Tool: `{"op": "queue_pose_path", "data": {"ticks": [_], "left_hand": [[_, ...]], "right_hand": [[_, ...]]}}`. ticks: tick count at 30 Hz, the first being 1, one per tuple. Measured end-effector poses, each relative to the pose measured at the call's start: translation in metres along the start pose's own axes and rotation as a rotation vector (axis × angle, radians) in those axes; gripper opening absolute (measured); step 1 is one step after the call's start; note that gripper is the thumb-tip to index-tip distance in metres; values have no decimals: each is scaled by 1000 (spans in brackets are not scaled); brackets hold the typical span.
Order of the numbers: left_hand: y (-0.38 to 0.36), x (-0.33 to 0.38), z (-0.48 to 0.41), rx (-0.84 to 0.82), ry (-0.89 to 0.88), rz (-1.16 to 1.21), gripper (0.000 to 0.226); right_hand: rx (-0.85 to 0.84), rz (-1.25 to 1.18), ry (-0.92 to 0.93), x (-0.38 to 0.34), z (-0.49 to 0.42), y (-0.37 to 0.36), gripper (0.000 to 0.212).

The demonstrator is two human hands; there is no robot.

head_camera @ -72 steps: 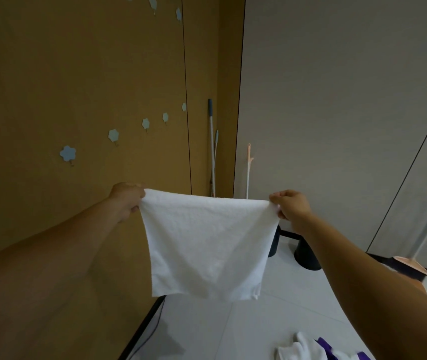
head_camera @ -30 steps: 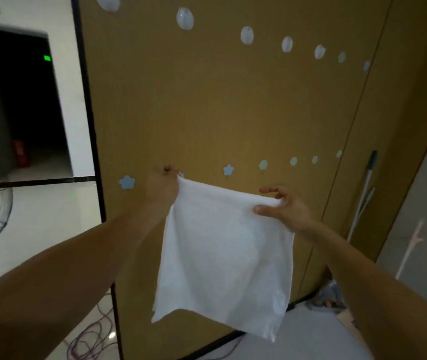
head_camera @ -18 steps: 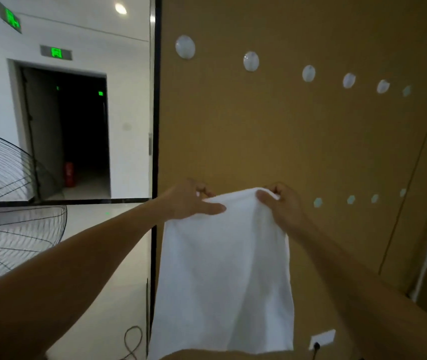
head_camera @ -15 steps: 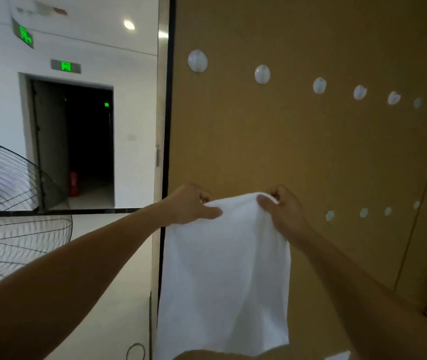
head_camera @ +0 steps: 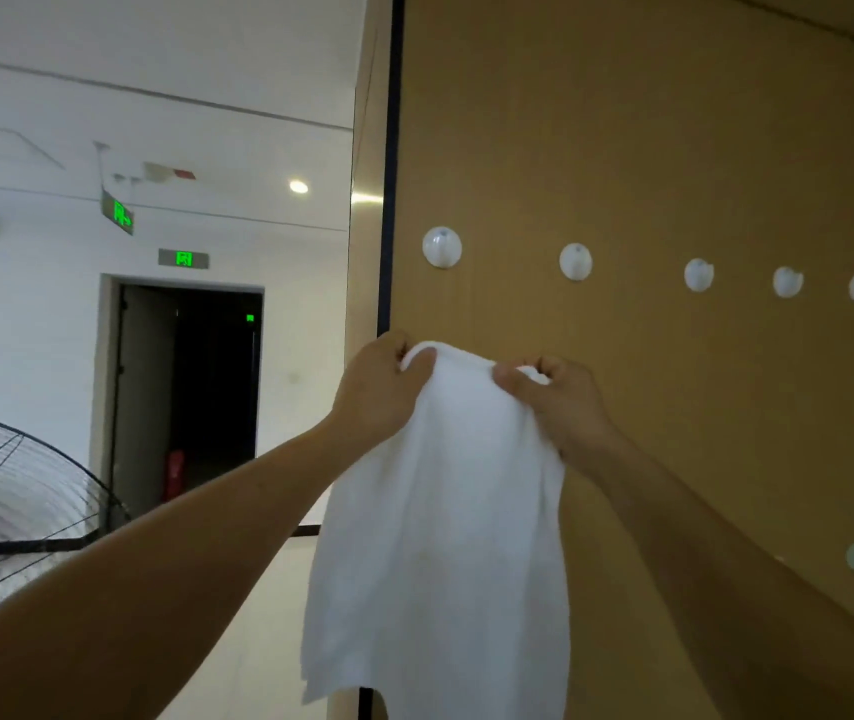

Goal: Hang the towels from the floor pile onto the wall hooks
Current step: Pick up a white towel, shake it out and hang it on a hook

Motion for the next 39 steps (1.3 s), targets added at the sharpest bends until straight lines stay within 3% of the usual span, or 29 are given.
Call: {"op": "queue_pose_path", "data": {"ticks": [2, 5, 10, 18, 22, 26, 28, 31, 33, 34, 36, 39], "left_hand": [[7, 3, -23, 72, -46, -84, 32], [17, 6, -63, 170, -61, -195, 32], [34, 24, -133, 317, -60, -361, 35], [38, 22, -174, 352, 20, -558, 20], [34, 15, -170, 268, 167, -603, 23], [35, 19, -161, 43, 395, -257, 30], [34, 21, -155, -17, 445, -247, 33], [32, 25, -149, 134, 312, -659, 42], [24, 27, -145, 303, 24, -994, 39], [19, 26, -142, 321, -125, -1115, 39], [8, 22, -134, 206, -300, -1193, 41], [3, 14, -129, -10, -246, -1002, 48]], "right_hand": [[20, 29, 58, -9, -26, 3, 29], [38, 115, 172, -29, -65, 7, 15], [189, 191, 298, -60, -132, 12, 14], [227, 356, 272, -61, -190, 4, 12], [142, 432, 211, -47, -190, 0, 14], [-5, 273, 46, -46, -179, 5, 28], [-14, 334, -6, -48, -174, 3, 31], [246, 723, 69, -53, -169, -4, 23], [403, 900, 286, -52, -164, -11, 26], [387, 913, 391, -50, -161, -16, 25], [228, 803, 462, -43, -160, -24, 26], [74, 608, 410, -34, -159, -29, 31]]}}
Point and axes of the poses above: each hand's wrist, its own z-axis away from the middle knuckle, its own y-axis out of the back of the hand, x = y × z, the point moved 2 cm from there along -z, towards the middle knuckle, and after that the axes turned 9 degrees about -x, right-handed, at the moved point
